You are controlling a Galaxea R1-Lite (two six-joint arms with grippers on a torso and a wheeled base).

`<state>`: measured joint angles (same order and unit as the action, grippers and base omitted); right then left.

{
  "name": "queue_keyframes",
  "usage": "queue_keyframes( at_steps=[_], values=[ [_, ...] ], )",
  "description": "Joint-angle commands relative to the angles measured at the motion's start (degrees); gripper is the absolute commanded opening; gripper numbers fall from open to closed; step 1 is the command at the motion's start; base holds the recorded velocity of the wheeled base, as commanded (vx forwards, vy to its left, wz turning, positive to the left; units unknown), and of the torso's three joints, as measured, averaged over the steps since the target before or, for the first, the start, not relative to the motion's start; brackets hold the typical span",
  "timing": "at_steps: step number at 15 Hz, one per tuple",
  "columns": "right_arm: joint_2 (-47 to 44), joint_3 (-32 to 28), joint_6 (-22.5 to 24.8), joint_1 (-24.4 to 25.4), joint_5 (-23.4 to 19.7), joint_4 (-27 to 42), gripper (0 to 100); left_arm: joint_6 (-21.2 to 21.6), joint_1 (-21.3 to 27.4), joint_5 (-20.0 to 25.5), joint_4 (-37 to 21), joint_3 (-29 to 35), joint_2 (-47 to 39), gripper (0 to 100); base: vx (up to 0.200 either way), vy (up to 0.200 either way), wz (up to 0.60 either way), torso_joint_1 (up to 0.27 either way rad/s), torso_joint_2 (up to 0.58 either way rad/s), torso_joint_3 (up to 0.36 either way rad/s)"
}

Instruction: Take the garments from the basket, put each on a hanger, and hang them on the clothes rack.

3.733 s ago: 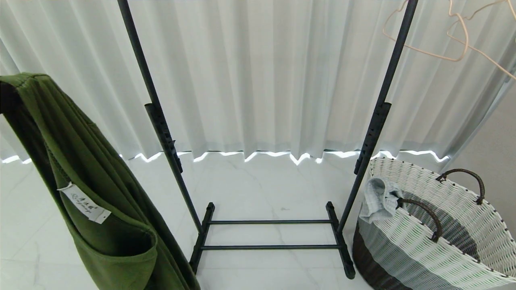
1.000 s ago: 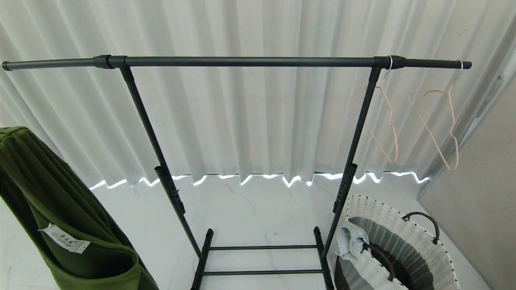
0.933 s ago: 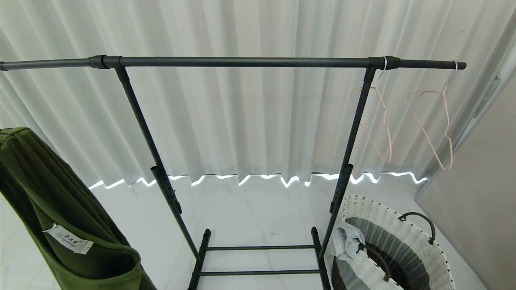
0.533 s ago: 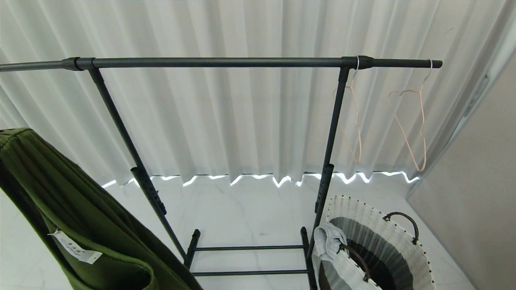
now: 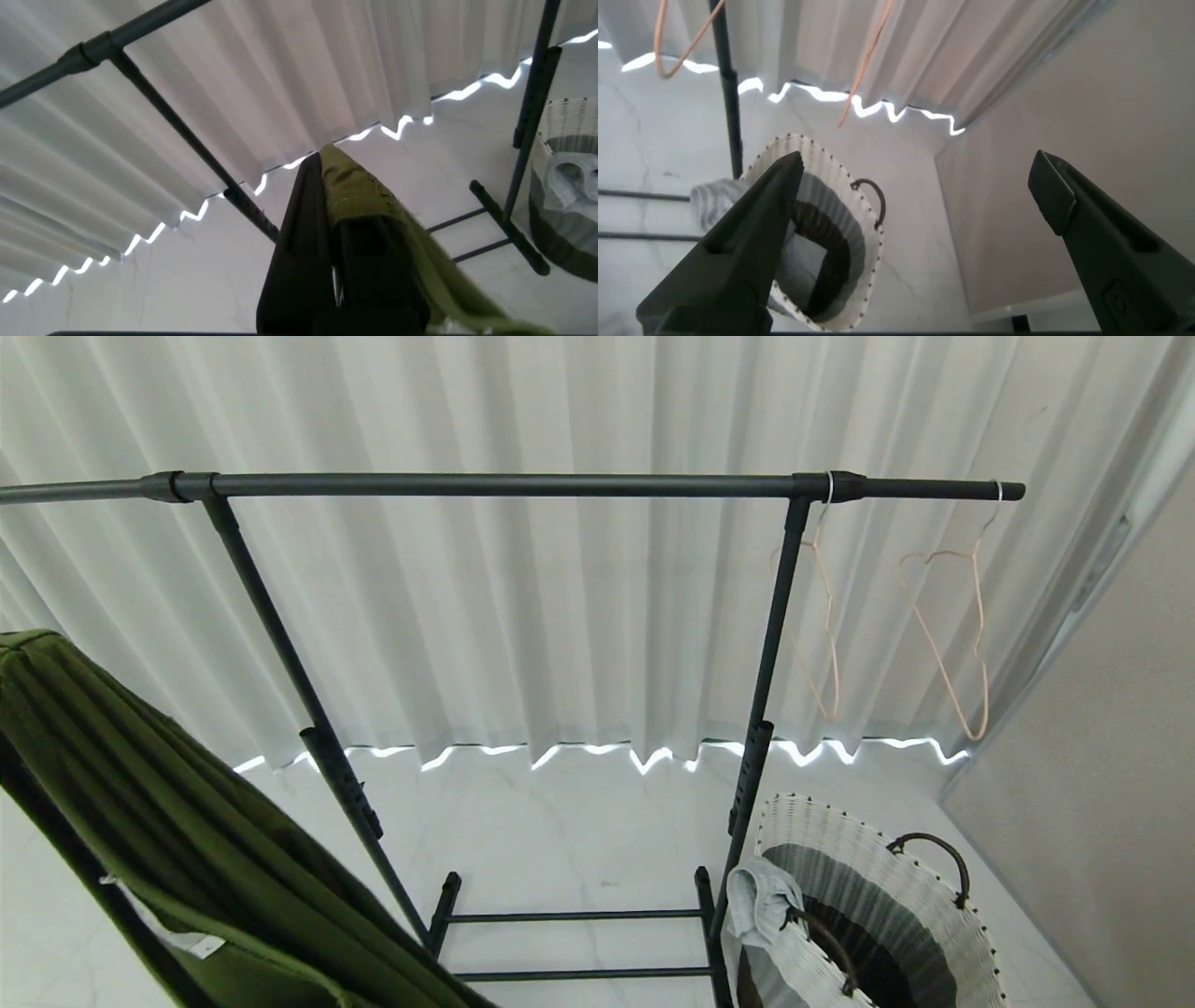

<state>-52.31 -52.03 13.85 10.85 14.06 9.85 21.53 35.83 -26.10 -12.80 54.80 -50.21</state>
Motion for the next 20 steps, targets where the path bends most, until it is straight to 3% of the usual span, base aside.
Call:
queue_keyframes(
  at_steps=[1, 12, 16, 20],
  values=[
    [-0.42, 0.44, 0.04, -0.21, 0.01, -0.01, 100, 0.0, 0.03, 0.0, -0.03, -0.04, -0.41, 0, 0.2, 0.0, 0.0, -0.002, 0.0, -0.002],
    [-2.27, 3.95, -0.49, -2.76, -0.43, -0.09, 100, 0.0, 0.03, 0.0, -0.03, -0.04, -0.5, 0, 0.2, 0.0, 0.0, 0.006, 0.0, 0.001],
    [-7.19, 4.3, -8.4, -5.49, -0.61, -0.27, 100, 0.0, 0.03, 0.0, -0.03, -0.13, -0.68, 0, 0.0, 0.0, 0.0, 0.0, 0.0, 0.0],
    [-15.89, 4.22, -14.02, -11.46, -4.65, -5.81, 100, -0.08, 0.03, 0.0, -0.03, -0.48, -1.03, 0, 0.0, 0.0, 0.0, 0.0, 0.0, 0.0]
  ],
)
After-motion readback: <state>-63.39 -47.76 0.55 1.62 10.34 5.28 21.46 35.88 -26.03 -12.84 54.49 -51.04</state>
